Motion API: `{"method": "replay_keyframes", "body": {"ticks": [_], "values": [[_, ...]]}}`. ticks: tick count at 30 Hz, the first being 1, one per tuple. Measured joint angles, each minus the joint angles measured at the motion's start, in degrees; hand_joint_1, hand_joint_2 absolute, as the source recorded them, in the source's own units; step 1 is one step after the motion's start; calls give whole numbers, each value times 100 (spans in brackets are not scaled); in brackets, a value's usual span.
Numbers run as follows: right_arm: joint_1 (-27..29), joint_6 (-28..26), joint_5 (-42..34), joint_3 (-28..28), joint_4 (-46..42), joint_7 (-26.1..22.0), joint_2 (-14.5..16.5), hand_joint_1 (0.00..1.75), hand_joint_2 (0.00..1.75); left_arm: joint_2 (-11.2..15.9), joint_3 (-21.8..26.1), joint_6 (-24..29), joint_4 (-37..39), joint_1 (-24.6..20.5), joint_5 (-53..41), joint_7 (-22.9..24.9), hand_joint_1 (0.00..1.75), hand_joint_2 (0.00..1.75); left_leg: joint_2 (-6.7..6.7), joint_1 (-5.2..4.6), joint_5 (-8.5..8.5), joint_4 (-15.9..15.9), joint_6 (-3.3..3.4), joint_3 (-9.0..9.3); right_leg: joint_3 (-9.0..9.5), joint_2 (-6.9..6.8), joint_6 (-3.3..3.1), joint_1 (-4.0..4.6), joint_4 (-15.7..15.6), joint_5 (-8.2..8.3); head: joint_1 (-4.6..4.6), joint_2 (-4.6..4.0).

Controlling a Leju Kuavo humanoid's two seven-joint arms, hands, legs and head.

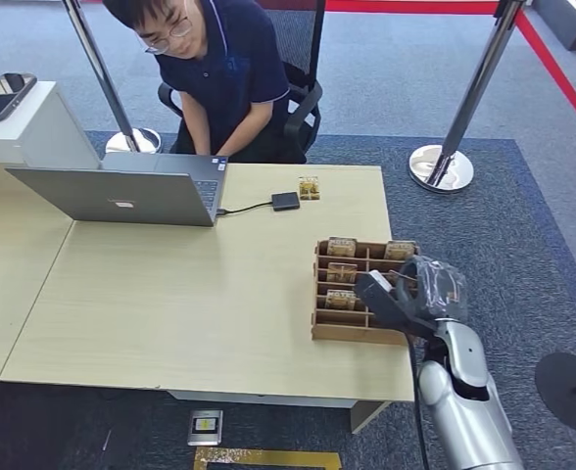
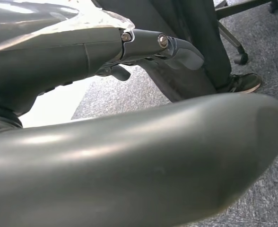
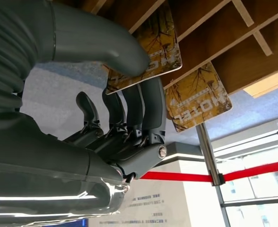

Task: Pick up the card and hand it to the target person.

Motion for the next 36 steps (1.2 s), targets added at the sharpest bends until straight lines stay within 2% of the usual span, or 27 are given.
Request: {"method": "replay_keyframes", "body": {"ticks": [6, 13, 23, 32, 36], "values": [[79, 191, -78, 101, -295, -110, -160, 131, 175, 0, 0, -2, 0, 1, -6, -21, 0, 0, 0, 0, 0, 0, 0, -2, -1, 0, 0, 0, 0, 0, 0, 0], [68, 605, -453, 266, -780, -344, -489, 128, 175, 0, 2, 0, 0, 2, 47, -22, 0, 0, 0, 0, 0, 0, 0, -5, -3, 0, 0, 0, 0, 0, 0, 0], [-553, 913, -881, 734, -899, -621, -821, 129, 175, 0, 11, 52, 0, 1, 160, 6, 0, 0, 0, 0, 1, 1, 0, -4, -2, 0, 0, 0, 2, 2, -1, 0], [-1059, 995, -955, 1079, -901, -657, -848, 127, 175, -2, 16, 68, 0, 1, 181, 26, 0, 0, 0, 1, 1, 1, -1, -8, -3, 0, 0, 0, 4, 1, 1, 0], [-1436, 1089, -979, 1289, -856, -626, -681, 128, 175, -5, 16, 68, 0, -3, 151, 30, 0, 0, 1, 1, 3, 1, -2, -8, -5, 0, 0, 1, 7, 2, 0, 0]]}}
